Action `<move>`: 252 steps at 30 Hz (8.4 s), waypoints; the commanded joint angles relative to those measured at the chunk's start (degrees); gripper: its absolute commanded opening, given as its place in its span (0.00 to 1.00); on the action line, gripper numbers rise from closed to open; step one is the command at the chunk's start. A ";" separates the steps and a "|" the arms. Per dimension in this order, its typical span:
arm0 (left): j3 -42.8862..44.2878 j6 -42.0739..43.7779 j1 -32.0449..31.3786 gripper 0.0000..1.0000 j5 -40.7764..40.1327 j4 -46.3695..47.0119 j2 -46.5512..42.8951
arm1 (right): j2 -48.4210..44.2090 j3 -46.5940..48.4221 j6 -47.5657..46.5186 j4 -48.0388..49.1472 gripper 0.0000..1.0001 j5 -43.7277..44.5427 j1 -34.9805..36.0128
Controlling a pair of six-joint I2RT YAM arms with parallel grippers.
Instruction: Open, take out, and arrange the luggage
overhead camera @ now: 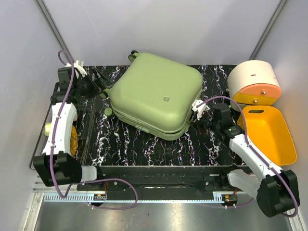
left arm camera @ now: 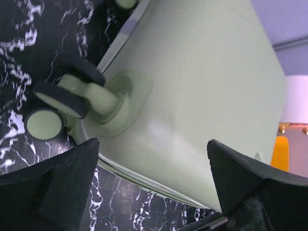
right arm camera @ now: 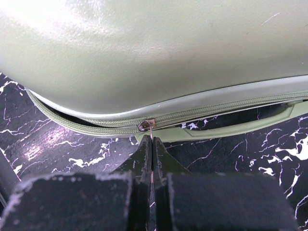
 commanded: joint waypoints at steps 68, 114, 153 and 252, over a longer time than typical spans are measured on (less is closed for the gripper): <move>34.30 6.57 2.77 0.00 4.27 -6.77 40.69 | 14.62 5.07 -19.56 4.92 0.00 -17.25 -11.26; 44.71 17.75 2.69 0.00 8.67 -11.90 53.18 | 50.10 29.66 -5.41 42.70 0.00 -23.92 -20.99; -0.01 3.42 4.62 0.04 5.86 3.30 19.71 | 19.91 44.38 15.49 -23.27 0.99 -2.91 -19.76; 2.18 99.59 -1.89 0.45 3.03 -8.39 11.44 | 12.15 26.68 12.72 -21.71 0.94 -14.87 -10.01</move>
